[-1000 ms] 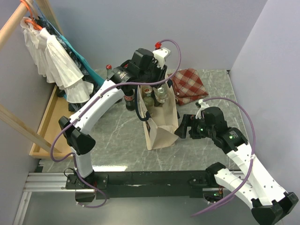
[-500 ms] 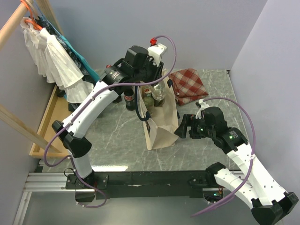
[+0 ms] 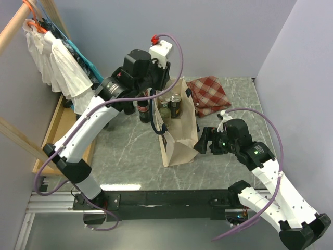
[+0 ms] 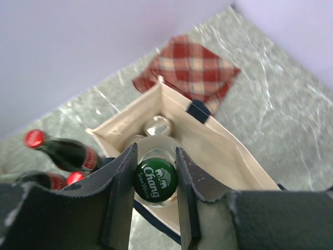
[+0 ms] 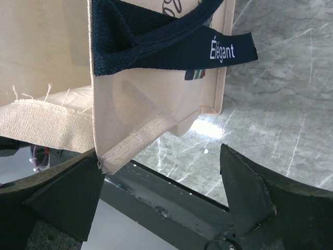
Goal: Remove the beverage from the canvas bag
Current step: Take out the drink from the canvas bag, then place the drink at the center of the board.
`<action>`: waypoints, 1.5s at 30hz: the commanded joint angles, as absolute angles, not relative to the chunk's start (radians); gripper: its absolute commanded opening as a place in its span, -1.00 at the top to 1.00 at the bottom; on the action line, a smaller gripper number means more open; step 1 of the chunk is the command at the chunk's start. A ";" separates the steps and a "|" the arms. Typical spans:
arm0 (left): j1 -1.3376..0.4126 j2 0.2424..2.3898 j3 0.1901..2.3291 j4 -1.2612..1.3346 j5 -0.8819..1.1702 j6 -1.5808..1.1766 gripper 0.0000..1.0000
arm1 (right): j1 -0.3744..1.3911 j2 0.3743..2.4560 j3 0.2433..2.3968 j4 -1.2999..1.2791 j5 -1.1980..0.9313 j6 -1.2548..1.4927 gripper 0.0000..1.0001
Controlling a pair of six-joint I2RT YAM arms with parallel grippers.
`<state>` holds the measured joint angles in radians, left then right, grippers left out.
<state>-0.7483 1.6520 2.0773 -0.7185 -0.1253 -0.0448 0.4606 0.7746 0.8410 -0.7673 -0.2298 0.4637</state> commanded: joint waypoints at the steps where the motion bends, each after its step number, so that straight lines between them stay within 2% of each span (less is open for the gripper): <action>1: -0.746 1.510 2.066 -0.448 -0.235 -0.028 0.98 | 0.471 0.770 0.816 -0.781 -0.221 0.449 -0.84; 13: -0.724 1.414 1.968 -0.411 -0.399 0.021 0.98 | 0.471 0.778 0.810 -0.772 -0.232 0.434 -0.85; 30: -0.516 1.307 1.819 -0.419 -0.379 -0.055 0.98 | 0.471 0.804 0.818 -0.765 -0.238 0.417 -0.85; 45: -0.434 1.312 1.542 -0.258 -0.370 -0.160 0.98 | 0.471 0.802 0.839 -0.796 -0.227 0.402 -0.85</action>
